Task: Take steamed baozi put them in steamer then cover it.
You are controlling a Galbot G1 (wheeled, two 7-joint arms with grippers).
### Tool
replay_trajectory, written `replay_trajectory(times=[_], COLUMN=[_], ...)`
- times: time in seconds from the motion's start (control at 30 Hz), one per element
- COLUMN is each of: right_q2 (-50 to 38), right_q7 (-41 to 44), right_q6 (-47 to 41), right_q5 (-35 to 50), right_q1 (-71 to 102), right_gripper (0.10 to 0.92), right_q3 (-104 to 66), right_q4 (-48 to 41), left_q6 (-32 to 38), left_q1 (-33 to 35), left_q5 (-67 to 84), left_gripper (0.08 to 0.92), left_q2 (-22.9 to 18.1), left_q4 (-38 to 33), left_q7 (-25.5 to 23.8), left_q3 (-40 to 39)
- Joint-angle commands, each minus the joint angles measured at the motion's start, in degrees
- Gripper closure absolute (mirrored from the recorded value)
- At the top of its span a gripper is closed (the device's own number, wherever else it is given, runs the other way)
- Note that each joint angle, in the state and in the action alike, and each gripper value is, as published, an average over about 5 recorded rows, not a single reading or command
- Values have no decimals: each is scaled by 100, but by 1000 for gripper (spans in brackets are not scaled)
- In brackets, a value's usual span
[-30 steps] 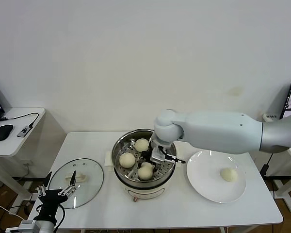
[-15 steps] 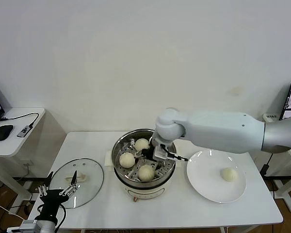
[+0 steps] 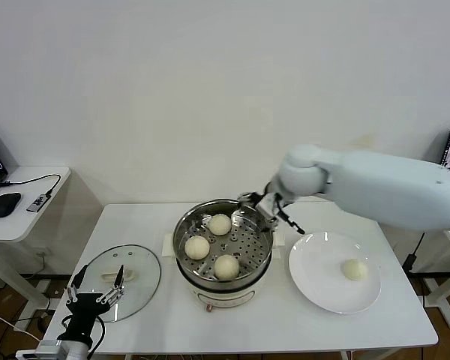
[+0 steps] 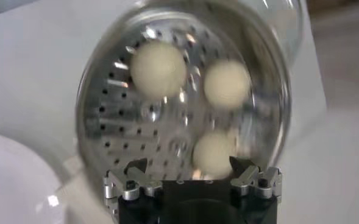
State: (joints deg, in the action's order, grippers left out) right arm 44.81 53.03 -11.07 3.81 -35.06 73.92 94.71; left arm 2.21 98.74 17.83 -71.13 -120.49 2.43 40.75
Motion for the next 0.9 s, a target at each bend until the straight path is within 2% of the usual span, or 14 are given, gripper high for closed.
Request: replay_trajectory(times=[0.03,0.23,0.43,0.63,0.9], right_q2=[-1907,-2438,-2705,-2493,-2023], right_q7=[347,642,1014,1178,979], right_q6=[-1798,-1378,-585,-21,150], right_q5=[500,-32,-718,-1147,-1553], right_q1=[140,851,2323,3778,4853], right_gripper=[203,203,203,203,203], right_q3=[-145,-369,-1743,-2969,-4067], right_q4=[456,318,-154,-952,-1671], left_q6=[3,4,-1,-14,-32], left_q1=[-19,-25,-10,18,85], left_q5=[-37,-34,-33,-69,-108], left_gripper=[177,177,177,177,177], left_q2=[48,100,103,82,39], left_q4=[25,35,57,23,-32], left_q7=[-1,4,6,3,1], left_q3=[-79,-115,-136,-156,-103])
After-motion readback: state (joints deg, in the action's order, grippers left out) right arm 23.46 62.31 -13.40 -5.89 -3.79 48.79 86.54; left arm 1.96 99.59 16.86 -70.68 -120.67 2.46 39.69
